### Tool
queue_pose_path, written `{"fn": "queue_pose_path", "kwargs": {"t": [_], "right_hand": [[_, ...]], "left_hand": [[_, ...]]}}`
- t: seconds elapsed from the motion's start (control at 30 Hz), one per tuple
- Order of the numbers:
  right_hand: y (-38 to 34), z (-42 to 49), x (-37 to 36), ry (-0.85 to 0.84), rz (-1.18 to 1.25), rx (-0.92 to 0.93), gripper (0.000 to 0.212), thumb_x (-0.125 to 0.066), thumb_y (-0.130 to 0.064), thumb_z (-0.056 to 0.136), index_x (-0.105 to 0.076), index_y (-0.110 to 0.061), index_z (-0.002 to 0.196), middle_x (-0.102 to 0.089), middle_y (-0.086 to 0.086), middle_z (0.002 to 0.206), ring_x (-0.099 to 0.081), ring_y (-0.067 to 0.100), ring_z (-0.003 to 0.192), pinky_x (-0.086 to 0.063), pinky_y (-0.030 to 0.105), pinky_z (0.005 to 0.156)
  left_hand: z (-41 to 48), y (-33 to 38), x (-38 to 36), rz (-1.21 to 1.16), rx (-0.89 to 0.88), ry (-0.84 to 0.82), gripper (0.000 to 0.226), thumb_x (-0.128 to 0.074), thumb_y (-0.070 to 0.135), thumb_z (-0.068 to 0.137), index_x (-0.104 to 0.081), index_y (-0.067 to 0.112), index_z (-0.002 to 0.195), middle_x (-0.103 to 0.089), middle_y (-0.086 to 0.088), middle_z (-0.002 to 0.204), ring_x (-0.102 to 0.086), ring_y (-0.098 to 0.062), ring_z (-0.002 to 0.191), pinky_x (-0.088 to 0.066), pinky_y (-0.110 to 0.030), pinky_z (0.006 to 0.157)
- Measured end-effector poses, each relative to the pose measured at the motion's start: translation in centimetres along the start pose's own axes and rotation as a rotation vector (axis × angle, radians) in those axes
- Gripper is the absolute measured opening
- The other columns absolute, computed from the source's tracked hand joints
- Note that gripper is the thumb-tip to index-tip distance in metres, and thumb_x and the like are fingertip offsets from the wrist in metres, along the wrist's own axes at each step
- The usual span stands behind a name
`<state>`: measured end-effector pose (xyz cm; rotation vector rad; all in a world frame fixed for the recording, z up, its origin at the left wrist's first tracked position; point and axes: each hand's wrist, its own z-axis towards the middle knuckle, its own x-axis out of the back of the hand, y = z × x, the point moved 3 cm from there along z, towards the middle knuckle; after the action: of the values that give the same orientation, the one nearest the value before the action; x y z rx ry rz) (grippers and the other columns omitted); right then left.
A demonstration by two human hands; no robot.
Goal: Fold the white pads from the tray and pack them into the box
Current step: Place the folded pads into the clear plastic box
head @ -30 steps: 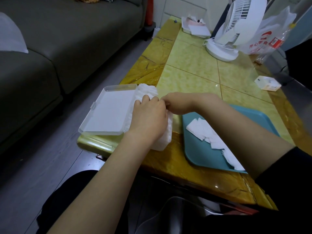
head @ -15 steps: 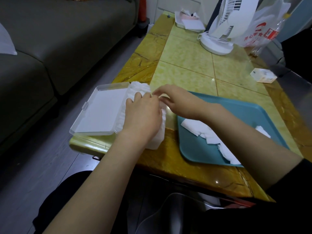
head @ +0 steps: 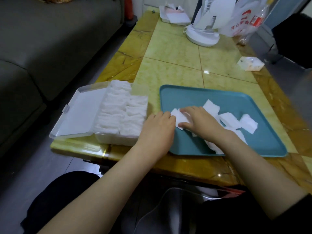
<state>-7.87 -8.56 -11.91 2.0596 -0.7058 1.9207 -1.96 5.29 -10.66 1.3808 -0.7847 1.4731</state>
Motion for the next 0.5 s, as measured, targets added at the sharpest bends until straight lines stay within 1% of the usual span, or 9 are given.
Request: {"fn": "queue_pose_path", "kwargs": {"t": [0.07, 0.13, 0.2, 0.27, 0.3, 0.4, 0.5], "right_hand": [[-0.2, -0.2, 0.1, 0.021, 0.014, 0.010, 0.050, -0.057, -0.039, 0.090, -0.046, -0.020, 0.134, -0.049, 0.005, 0.134, -0.040, 0.025, 0.124, -0.029, 0.031, 0.097], [-0.2, -0.7, 0.3, 0.048, 0.014, 0.014, 0.043, -0.055, -0.037, 0.090, -0.050, -0.021, 0.129, -0.054, 0.004, 0.130, -0.044, 0.025, 0.121, -0.033, 0.033, 0.095], [-0.3, -1.1, 0.3, 0.091, -0.031, 0.022, 0.033, -0.052, -0.033, 0.092, -0.056, -0.018, 0.121, -0.059, 0.006, 0.122, -0.049, 0.027, 0.115, -0.038, 0.036, 0.087], [-0.2, -1.5, 0.1, 0.138, -0.056, 0.017, 0.026, -0.047, -0.030, 0.093, -0.057, -0.016, 0.113, -0.061, 0.007, 0.113, -0.052, 0.027, 0.108, -0.039, 0.035, 0.079], [-0.1, -1.7, 0.0, 0.164, -0.036, 0.005, 0.024, -0.046, -0.029, 0.094, -0.057, -0.014, 0.109, -0.061, 0.007, 0.110, -0.052, 0.027, 0.106, -0.039, 0.035, 0.077], [0.3, -2.0, -0.1, 0.236, 0.053, -0.022, 0.024, -0.044, -0.030, 0.096, -0.058, -0.011, 0.097, -0.062, 0.007, 0.099, -0.053, 0.026, 0.099, -0.041, 0.037, 0.075], [0.6, -2.0, 0.0, 0.244, 0.078, -0.033, 0.027, -0.041, -0.030, 0.097, -0.059, -0.011, 0.091, -0.064, 0.007, 0.093, -0.055, 0.027, 0.094, -0.039, 0.037, 0.072]], "left_hand": [[-0.2, 0.4, -1.0, 0.057, -0.006, -0.070, 0.025, -0.041, 0.018, 0.098, -0.046, 0.014, 0.122, -0.049, -0.006, 0.125, -0.045, -0.026, 0.117, -0.032, -0.032, 0.091], [-0.1, 0.6, -1.5, 0.081, 0.005, -0.098, 0.026, -0.042, 0.019, 0.097, -0.045, 0.013, 0.123, -0.048, -0.007, 0.127, -0.045, -0.026, 0.117, -0.034, -0.033, 0.091], [0.1, 0.7, -1.7, 0.094, 0.025, -0.101, 0.026, -0.043, 0.019, 0.097, -0.045, 0.013, 0.122, -0.048, -0.007, 0.125, -0.046, -0.026, 0.116, -0.034, -0.033, 0.090], [0.4, 1.0, -1.8, 0.120, 0.041, -0.094, 0.024, -0.042, 0.020, 0.097, -0.045, 0.013, 0.120, -0.049, -0.006, 0.123, -0.045, -0.027, 0.115, -0.033, -0.033, 0.089], [0.5, 1.1, -1.9, 0.127, 0.053, -0.089, 0.022, -0.042, 0.021, 0.097, -0.045, 0.013, 0.118, -0.050, -0.006, 0.122, -0.045, -0.027, 0.114, -0.032, -0.034, 0.088], [0.9, 1.2, -1.5, 0.115, 0.111, -0.045, 0.020, -0.040, 0.021, 0.098, -0.043, 0.015, 0.117, -0.055, -0.005, 0.117, -0.049, -0.028, 0.111, -0.033, -0.034, 0.085], [1.4, 1.1, -1.4, 0.054, 0.173, 0.012, 0.024, -0.036, 0.027, 0.100, -0.040, 0.016, 0.121, -0.059, -0.004, 0.116, -0.052, -0.026, 0.108, -0.035, -0.033, 0.083]]}}
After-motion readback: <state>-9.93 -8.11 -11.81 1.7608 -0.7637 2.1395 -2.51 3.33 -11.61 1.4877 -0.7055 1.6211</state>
